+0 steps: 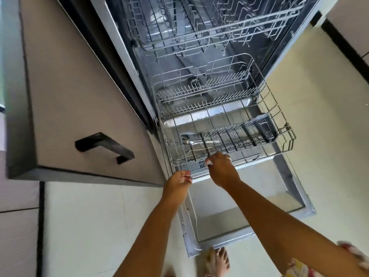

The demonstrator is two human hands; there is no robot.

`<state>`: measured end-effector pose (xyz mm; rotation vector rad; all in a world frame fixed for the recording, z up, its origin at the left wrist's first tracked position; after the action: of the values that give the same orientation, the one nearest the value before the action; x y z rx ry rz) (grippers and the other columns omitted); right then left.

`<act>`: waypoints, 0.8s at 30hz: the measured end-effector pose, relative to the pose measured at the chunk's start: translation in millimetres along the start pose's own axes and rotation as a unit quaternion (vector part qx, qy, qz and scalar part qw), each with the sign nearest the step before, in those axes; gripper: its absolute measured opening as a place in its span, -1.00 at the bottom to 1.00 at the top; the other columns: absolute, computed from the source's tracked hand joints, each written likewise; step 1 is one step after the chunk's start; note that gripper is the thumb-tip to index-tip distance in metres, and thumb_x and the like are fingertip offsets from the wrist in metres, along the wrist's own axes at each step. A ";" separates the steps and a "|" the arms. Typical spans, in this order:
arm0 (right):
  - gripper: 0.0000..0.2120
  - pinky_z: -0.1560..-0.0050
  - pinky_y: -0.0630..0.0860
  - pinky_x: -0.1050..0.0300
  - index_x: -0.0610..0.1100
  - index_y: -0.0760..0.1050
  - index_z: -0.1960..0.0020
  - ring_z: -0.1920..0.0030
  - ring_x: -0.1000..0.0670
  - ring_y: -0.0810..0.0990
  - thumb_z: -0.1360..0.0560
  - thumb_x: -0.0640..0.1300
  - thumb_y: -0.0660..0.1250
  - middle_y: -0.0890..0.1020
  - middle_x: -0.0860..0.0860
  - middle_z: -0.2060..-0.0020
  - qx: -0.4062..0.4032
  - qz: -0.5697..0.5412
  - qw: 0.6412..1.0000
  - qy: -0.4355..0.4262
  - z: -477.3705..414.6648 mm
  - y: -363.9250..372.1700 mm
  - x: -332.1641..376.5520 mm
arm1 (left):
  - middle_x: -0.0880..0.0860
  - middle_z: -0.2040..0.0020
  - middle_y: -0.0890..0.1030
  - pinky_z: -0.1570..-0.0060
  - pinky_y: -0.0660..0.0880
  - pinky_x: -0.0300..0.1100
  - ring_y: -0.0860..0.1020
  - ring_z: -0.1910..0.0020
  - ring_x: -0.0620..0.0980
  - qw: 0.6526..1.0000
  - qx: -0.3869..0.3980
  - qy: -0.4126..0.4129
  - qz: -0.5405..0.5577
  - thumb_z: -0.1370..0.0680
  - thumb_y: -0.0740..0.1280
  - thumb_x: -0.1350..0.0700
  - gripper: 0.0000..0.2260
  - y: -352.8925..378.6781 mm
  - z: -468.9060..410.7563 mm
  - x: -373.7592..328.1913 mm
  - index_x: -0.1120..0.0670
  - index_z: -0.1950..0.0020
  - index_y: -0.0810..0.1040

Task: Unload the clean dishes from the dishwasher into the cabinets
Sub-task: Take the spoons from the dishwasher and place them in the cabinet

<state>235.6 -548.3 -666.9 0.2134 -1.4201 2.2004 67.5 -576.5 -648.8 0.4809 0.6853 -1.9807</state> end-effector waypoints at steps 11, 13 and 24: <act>-0.56 -0.25 0.43 -0.14 -0.01 0.30 -0.41 -0.41 -0.21 0.24 -0.54 -0.21 0.17 0.30 -0.10 -0.39 0.068 0.129 0.989 -0.021 -90.4 43.7 1.7 | -0.01 0.03 0.57 0.23 0.44 -0.27 0.55 0.11 -0.07 0.989 -0.012 -0.089 0.119 -0.58 0.20 0.26 -0.79 20.1 -82.6 4.1 0.00 -0.03 0.56; -0.61 -0.24 0.44 -0.14 -0.02 0.37 -0.36 -0.40 -0.20 0.27 -0.54 -0.20 0.17 0.32 -0.09 -0.38 0.069 0.165 0.984 -0.014 -96.9 48.2 -0.7 | -0.05 0.02 0.57 0.20 0.47 -0.25 0.56 0.05 -0.07 0.989 -0.003 -0.093 0.115 -0.59 0.19 0.24 -0.77 22.7 -90.5 1.0 -0.08 0.08 0.53; -0.82 0.01 0.48 0.10 -0.04 0.66 0.00 -0.03 -0.11 0.57 -0.52 -0.04 0.30 0.61 -0.09 0.02 -0.002 -0.052 0.996 -0.071 -100.5 11.6 2.7 | -0.07 -0.01 0.52 0.14 0.48 -0.18 0.49 0.01 -0.11 0.974 -0.023 -0.088 0.207 -0.60 0.23 0.03 -0.82 34.8 -108.3 -11.5 -0.05 -0.19 0.49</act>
<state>241.5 -462.1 -719.6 0.4394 -1.4541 2.1322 109.2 -513.0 -734.3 0.3793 0.4738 -1.5881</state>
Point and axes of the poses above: each hand's wrist, its own z-axis away from the middle knuckle, its own y-axis out of the palm, x = y × z, the point moved 10 cm from there along -z, towards the middle knuckle
